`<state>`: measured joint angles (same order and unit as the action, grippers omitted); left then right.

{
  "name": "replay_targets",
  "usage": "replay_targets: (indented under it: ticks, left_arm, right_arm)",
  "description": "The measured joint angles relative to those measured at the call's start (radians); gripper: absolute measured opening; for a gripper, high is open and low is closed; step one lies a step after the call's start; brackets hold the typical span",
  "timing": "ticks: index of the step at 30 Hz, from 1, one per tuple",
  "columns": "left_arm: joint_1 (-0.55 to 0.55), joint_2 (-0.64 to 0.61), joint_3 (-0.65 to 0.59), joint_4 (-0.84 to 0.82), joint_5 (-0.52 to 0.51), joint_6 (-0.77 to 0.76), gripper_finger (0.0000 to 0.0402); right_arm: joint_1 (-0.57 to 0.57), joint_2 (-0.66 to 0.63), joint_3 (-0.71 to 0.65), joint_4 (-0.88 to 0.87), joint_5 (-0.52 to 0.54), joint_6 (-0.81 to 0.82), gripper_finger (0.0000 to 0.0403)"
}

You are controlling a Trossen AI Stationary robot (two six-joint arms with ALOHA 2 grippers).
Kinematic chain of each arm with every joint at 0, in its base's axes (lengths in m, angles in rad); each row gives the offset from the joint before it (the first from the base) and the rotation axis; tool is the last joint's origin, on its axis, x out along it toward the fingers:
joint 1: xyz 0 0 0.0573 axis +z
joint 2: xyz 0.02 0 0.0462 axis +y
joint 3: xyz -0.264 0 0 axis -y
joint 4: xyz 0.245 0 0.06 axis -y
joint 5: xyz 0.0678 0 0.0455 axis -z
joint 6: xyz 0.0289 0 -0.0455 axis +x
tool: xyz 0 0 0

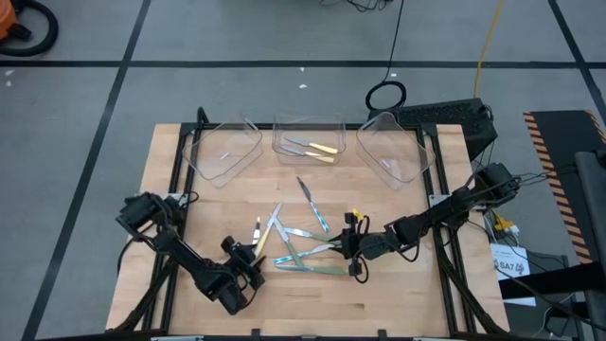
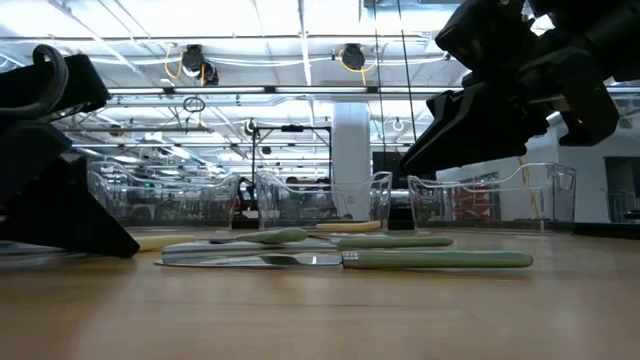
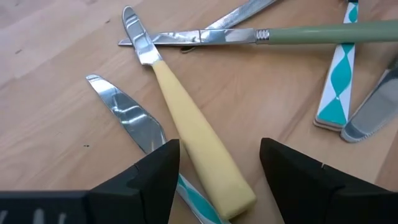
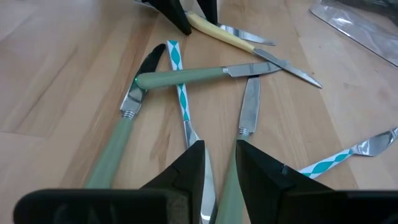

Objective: Sort silverware by color (type)
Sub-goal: Put the yellow table knife into the center transparent bin

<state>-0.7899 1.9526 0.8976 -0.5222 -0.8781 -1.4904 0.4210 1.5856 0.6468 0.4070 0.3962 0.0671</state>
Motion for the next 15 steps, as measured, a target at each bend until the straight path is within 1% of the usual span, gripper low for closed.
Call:
replay_targets:
  ticks: [3, 5, 8, 13, 15]
  left_arm:
    - [0.009, 0.0, 0.0, -0.002, 0.011, -0.001, 0.0227]
    - [0.014, 0.001, 0.0, -0.002, 0.018, 0.001, 0.0214]
    - [0.022, 0.002, -0.001, -0.003, 0.028, 0.014, 0.0178]
    - [0.049, 0.001, 0.001, -0.046, 0.08, 0.02, 0.0111]
    - [0.06, 0.0, 0.002, -0.063, 0.091, 0.021, 0.0092]
  right_arm:
    - [0.0, 0.0, 0.0, 0.0, 0.0, 0.0, 0.0086]
    - [0.0, 0.0, 0.0, 0.001, 0.0, 0.0, 0.0086]
    - [0.0, 0.0, 0.0, 0.002, 0.0, 0.0, 0.0086]
    - [0.0, 0.0, 0.0, 0.004, 0.0, 0.0, 0.0086]
    - [0.0, 0.0, 0.0, 0.004, 0.0, 0.0, 0.0086]
